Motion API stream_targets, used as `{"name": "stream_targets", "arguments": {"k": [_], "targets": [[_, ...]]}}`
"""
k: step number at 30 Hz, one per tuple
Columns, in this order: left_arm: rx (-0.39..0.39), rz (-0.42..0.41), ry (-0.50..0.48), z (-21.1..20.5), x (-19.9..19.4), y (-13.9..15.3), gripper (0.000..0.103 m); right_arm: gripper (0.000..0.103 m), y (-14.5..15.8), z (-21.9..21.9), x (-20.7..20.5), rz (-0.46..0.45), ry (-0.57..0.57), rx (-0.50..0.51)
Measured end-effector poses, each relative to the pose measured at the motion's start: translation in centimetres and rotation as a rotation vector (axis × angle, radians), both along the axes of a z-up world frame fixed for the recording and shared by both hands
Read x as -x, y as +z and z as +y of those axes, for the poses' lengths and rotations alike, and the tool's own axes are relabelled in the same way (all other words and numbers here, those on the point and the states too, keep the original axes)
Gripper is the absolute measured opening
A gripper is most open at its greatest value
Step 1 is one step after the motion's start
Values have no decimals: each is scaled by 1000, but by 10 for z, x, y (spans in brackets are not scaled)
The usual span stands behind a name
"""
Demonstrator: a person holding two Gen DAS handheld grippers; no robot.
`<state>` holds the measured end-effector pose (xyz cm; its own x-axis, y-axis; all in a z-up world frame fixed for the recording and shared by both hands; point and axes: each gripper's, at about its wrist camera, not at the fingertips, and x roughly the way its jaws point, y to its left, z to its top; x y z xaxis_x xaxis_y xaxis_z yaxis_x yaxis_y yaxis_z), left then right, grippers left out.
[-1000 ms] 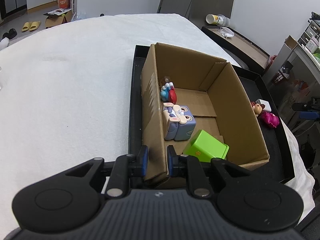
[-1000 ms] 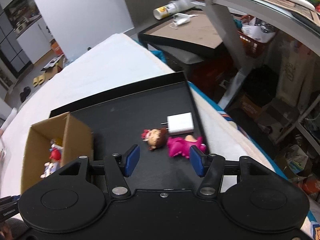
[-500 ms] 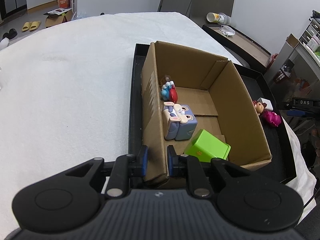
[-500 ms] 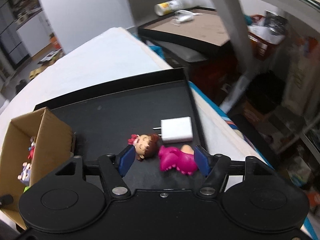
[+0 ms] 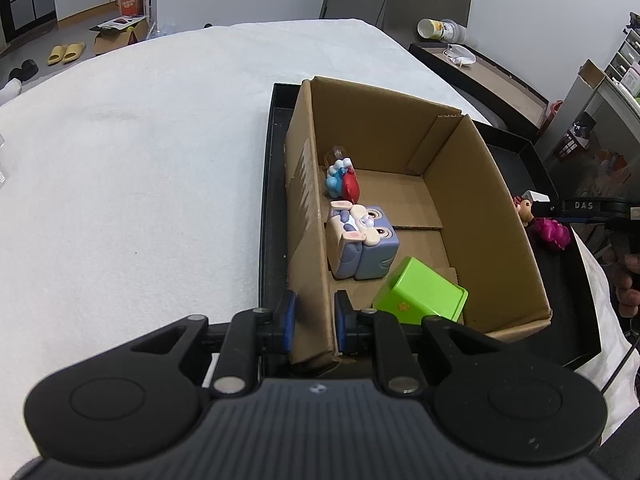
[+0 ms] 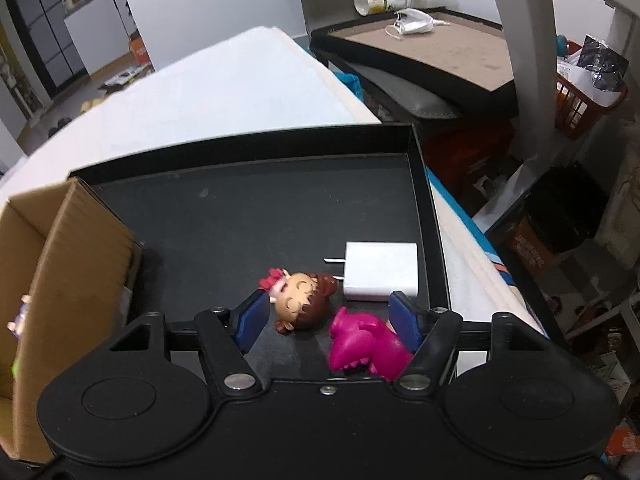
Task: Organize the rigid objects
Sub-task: 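Move the right gripper to the pink dinosaur figure and grasp it, then carry the pink dinosaur with the right gripper over the cardboard box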
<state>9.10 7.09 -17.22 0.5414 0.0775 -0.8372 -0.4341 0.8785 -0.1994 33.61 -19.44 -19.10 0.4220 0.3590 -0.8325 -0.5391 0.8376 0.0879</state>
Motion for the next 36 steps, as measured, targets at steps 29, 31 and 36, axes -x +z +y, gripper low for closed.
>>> {"name": "stream_targets", "arguments": {"k": [29,31,36], "targets": [[14,-3,-17,1,2,1,17,41,6,8,56,68,18,167],[16,-4,-19,1,2,1,17,41,12,14,61,63,34,161],[23,-8,-21,3,3,0,17,41,25,26,68,42,52,167]]}}
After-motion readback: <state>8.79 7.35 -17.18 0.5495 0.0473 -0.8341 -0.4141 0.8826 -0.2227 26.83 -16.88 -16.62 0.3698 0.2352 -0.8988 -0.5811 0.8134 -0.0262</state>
